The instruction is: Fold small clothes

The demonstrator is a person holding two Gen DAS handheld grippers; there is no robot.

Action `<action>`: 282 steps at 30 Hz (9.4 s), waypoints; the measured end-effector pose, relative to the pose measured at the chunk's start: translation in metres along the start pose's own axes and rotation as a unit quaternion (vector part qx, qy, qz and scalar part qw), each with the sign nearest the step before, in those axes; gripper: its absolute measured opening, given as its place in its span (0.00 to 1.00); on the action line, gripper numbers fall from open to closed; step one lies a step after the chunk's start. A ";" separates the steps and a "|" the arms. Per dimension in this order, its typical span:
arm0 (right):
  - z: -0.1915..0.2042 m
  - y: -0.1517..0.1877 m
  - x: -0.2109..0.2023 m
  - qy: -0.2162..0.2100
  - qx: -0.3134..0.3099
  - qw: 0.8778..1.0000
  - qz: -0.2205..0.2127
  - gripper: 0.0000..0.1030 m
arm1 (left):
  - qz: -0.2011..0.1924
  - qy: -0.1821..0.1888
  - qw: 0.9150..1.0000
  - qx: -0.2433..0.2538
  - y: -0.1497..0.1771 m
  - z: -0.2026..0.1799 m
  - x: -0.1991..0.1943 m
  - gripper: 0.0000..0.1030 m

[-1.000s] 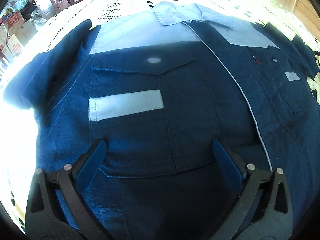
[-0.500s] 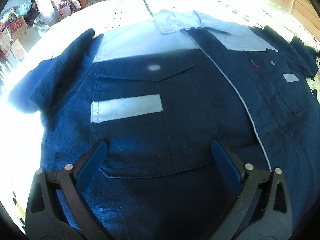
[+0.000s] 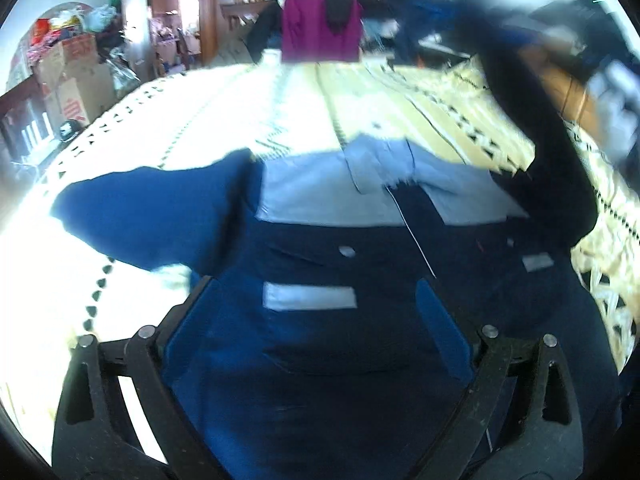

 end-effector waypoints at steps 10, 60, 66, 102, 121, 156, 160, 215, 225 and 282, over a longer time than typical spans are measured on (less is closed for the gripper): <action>-0.012 0.166 -0.003 0.076 0.056 0.993 0.072 0.50 | 0.023 -0.008 1.000 -0.019 -0.036 0.040 0.052 0.94; -0.072 0.233 -0.187 0.258 0.101 0.961 -0.015 0.61 | 0.090 0.062 0.993 -0.050 -0.102 0.003 0.189 0.11; -0.064 0.154 -0.104 0.233 0.016 0.972 0.005 0.61 | 0.051 0.089 0.994 -0.047 -0.108 0.003 0.152 0.39; -0.059 0.179 0.212 0.141 -0.209 0.923 0.289 0.49 | 0.051 0.159 0.979 -0.118 -0.055 0.072 0.149 0.55; -0.030 0.186 0.221 0.076 -0.159 0.951 0.256 0.38 | 0.044 0.163 0.977 -0.128 -0.057 0.080 0.142 0.60; -0.044 0.209 0.057 0.101 0.068 0.986 0.115 0.55 | 0.007 0.037 0.956 -0.290 -0.137 0.336 0.240 0.17; -0.044 0.177 0.041 0.085 0.073 0.991 0.074 0.55 | -0.067 0.136 0.966 -0.211 -0.185 0.232 0.160 0.18; -0.109 0.135 -0.051 0.062 0.179 0.981 0.050 0.12 | 0.095 0.003 0.981 0.168 -0.055 0.089 0.206 0.68; -0.169 0.177 -0.084 0.183 0.137 0.965 0.130 0.14 | 0.107 -0.017 0.989 0.104 -0.052 0.135 0.210 0.68; 0.010 0.151 0.149 -0.036 -0.045 0.974 0.221 0.20 | 0.079 -0.053 0.995 -0.042 0.004 0.155 0.129 0.89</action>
Point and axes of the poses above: each gripper's, at about its wrist camera, not at the fingertips, and x roughly the way its jaws point, z to its left, y to its underside, the point moved 3 cm from there along x, roughly the way its jaws point, and after that the axes turned 15 degrees about -y, right-handed, at the moved point
